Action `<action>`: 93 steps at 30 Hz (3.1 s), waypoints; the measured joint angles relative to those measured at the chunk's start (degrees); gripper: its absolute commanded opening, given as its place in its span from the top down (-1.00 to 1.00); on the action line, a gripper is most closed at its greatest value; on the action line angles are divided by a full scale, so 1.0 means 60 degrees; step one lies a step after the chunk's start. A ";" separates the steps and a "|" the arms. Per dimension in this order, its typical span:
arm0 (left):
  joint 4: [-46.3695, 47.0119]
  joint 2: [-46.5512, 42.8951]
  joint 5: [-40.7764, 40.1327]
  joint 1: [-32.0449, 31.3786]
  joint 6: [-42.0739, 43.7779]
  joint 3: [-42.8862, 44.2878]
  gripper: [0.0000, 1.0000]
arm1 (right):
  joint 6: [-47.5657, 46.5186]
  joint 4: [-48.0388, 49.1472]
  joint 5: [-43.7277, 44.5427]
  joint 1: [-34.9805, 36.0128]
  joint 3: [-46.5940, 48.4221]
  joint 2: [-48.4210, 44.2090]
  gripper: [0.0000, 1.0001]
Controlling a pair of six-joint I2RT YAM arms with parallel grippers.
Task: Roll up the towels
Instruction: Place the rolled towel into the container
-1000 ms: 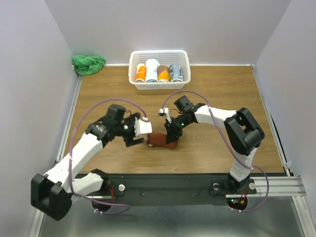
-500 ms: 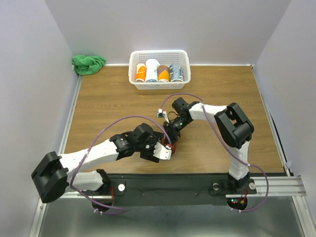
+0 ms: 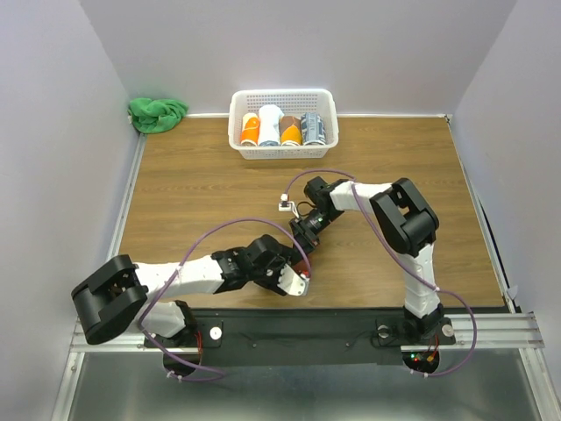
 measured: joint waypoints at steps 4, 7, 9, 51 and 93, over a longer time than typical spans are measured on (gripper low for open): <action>0.0761 0.0000 -0.0532 -0.0299 0.0004 -0.0470 -0.61 | -0.0040 -0.0353 -0.0361 -0.0004 0.0200 0.0368 0.99; 0.1107 0.0000 -0.0827 -0.0488 0.0055 -0.0703 -0.38 | -0.0073 -0.0608 -0.0601 -0.0011 0.0310 0.0605 0.99; 0.1224 0.0000 -0.0918 -0.0554 0.0080 -0.0758 0.00 | -0.0131 -0.0747 -0.0703 -0.0007 0.0350 0.0703 0.99; -0.5206 0.6349 0.3650 0.5523 -0.6033 1.3358 1.00 | -0.0284 -0.2255 0.2087 -0.5421 0.1246 -0.3515 -1.00; -0.2579 1.1129 -0.1588 0.7209 -1.2411 1.5974 0.40 | -0.0627 -0.2437 0.1745 -0.5435 0.0127 -0.3118 -1.00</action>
